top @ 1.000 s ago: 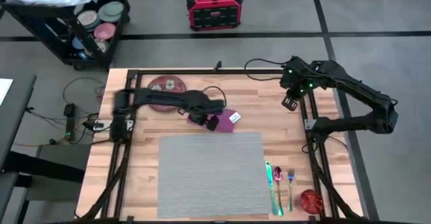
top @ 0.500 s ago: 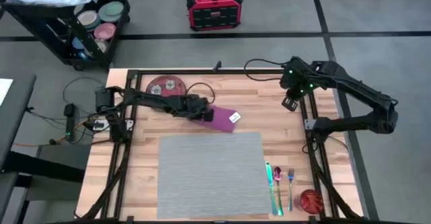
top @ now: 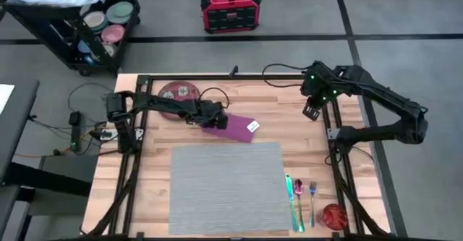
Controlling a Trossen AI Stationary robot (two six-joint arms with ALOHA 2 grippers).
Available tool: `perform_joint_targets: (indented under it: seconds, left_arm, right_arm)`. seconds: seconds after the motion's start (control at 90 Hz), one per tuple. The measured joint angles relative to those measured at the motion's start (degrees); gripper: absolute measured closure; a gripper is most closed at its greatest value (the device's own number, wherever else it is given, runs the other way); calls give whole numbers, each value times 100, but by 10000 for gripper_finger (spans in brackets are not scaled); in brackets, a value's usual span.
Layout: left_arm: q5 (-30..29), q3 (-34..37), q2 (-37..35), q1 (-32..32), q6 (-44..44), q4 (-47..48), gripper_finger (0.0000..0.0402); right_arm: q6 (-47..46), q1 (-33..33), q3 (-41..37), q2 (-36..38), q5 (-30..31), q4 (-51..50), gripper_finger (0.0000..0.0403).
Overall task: Set table place
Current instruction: Put the pink table napkin on the gray table mat
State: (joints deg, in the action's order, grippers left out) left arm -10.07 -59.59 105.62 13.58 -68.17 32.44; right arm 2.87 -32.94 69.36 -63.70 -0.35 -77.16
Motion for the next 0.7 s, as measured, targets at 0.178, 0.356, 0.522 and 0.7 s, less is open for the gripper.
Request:
perform_joint_targets:
  seconds: [0.178,0.356,0.522,0.7]
  left_arm:
    - [-65,42,-263,-134,-856,2002,402]
    - [88,99,-549,-479,-1270,2840,401]
    - [584,678,-1055,-938,-2124,2903,401]
    - [979,1423,-1831,-1880,-3598,2473,401]
  right_arm:
    - [9,-3,0,0,-42,0,403]
    - [53,-3,0,-2,-47,8,403]
    - [75,-3,0,-2,-67,23,403]
    - [152,-1,0,-2,-80,33,403]
